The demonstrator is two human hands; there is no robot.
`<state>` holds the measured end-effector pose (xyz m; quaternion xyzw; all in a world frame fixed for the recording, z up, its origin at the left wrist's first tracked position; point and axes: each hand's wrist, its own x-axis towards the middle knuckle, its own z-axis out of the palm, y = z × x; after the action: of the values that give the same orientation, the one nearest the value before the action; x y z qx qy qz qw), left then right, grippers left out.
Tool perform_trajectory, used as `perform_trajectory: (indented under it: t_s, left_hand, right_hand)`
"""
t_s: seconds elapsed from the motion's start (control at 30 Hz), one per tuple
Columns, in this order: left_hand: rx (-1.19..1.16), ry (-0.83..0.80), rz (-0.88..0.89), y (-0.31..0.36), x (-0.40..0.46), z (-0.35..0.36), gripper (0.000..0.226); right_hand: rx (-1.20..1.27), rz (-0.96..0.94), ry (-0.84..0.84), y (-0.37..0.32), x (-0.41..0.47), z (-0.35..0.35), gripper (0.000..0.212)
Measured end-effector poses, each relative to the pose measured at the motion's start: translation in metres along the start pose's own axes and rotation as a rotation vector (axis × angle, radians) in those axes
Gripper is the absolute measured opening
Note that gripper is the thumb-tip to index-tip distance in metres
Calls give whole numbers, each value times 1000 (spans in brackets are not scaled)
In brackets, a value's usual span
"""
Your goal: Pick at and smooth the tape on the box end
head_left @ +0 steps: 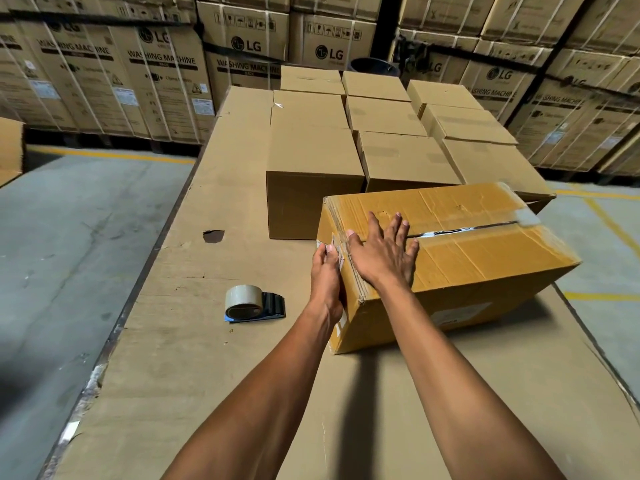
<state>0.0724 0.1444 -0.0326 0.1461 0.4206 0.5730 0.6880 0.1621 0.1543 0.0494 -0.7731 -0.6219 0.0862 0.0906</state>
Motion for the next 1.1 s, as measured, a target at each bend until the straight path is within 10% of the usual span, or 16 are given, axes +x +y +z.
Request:
perform_trajectory:
  t_s: [1.1]
  left_hand:
    - [-57, 117, 25, 10, -14, 3, 40]
  right_hand:
    - [-29, -61, -21, -3, -1, -4, 58]
